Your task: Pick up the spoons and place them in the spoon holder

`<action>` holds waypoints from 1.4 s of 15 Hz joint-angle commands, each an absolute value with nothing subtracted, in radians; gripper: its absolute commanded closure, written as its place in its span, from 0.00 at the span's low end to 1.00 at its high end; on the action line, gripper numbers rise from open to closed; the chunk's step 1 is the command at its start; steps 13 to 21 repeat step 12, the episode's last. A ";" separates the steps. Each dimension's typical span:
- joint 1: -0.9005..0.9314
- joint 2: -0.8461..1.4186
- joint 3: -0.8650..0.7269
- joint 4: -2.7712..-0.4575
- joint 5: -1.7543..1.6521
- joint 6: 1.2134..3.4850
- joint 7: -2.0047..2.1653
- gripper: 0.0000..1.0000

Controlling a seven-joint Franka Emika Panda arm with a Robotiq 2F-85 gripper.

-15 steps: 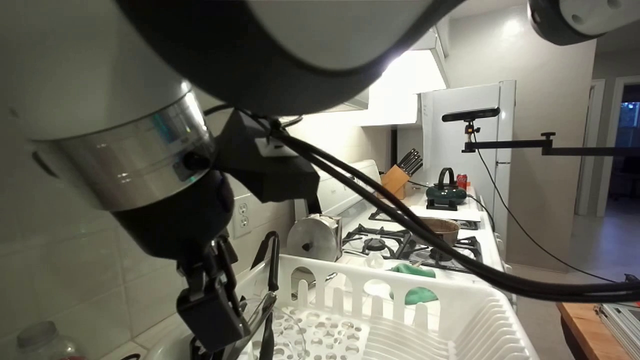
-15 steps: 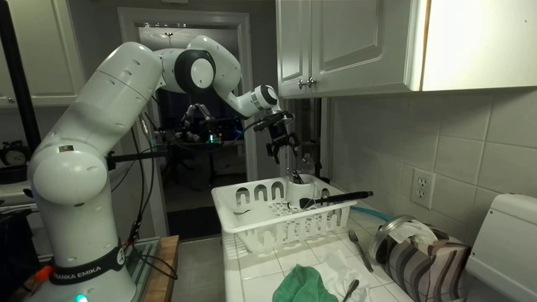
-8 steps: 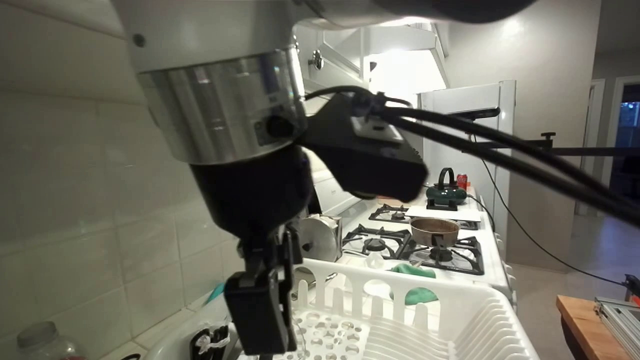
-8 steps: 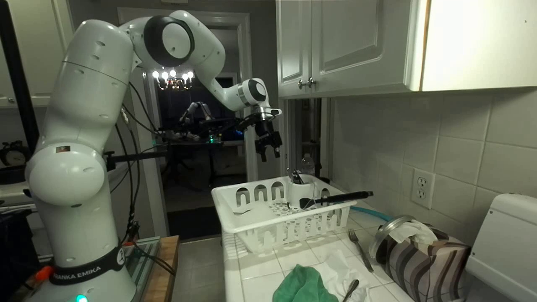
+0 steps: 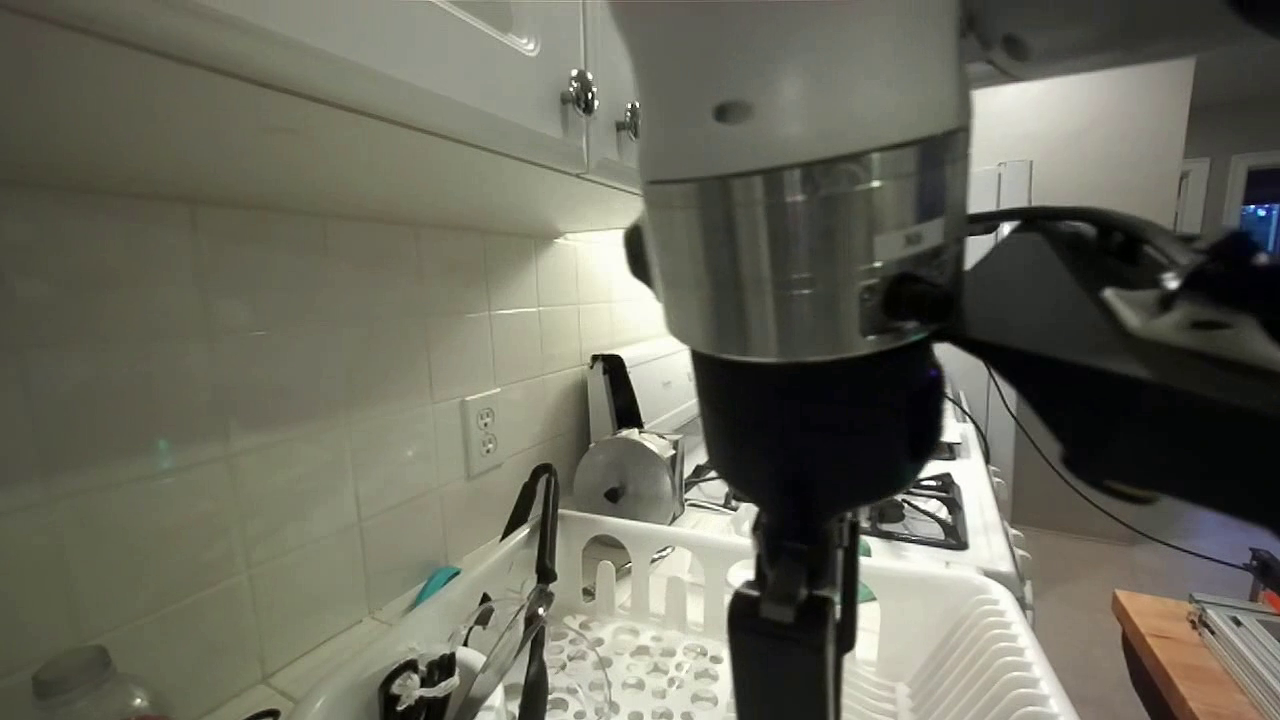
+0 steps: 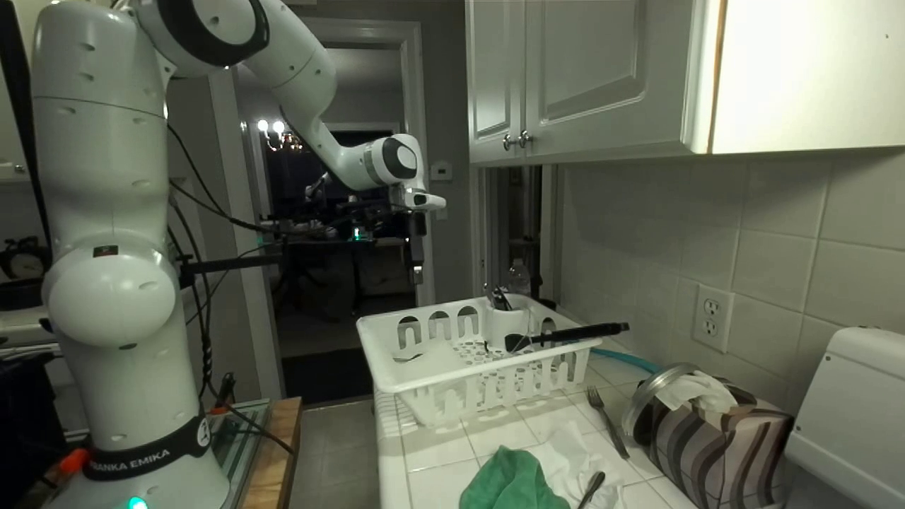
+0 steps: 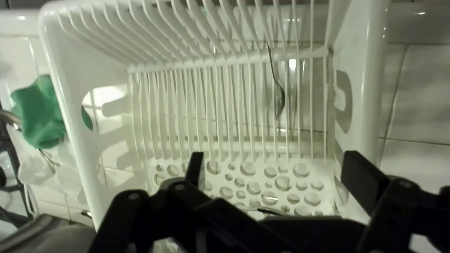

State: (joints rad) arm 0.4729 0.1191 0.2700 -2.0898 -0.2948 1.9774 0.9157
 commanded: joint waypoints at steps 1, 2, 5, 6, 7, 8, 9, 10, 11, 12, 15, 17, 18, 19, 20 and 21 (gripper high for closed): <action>0.426 -0.086 0.295 -2.336 -0.189 2.118 1.018 0.00; 0.415 -0.131 0.298 -2.390 -0.173 2.178 0.999 0.00; 0.399 -0.268 0.300 -2.563 -0.135 2.322 0.772 0.00; 0.400 -0.314 0.295 -2.621 -0.105 2.342 0.688 0.00; 0.454 -0.361 0.243 -2.680 -0.085 2.356 0.615 0.00; 0.463 -0.408 0.228 -2.740 -0.073 2.378 0.540 0.00; 0.478 -0.465 0.207 -2.799 -0.062 2.395 0.467 0.00; 0.491 -0.517 0.181 -2.859 -0.059 2.445 0.417 0.00; 0.393 -0.372 0.289 -2.718 -0.066 2.376 0.501 0.00; 0.403 -0.417 0.271 -2.769 -0.055 2.405 0.454 0.00; 0.403 -0.417 0.271 -2.769 -0.055 2.405 0.454 0.00; 0.403 -0.417 0.271 -2.769 -0.055 2.405 0.454 0.00; 0.403 -0.417 0.271 -2.769 -0.055 2.405 0.454 0.00; 0.403 -0.417 0.271 -2.769 -0.055 2.405 0.454 0.00; 0.403 -0.417 0.271 -2.769 -0.055 2.405 0.454 0.00; 0.403 -0.417 0.271 -2.769 -0.055 2.405 0.454 0.00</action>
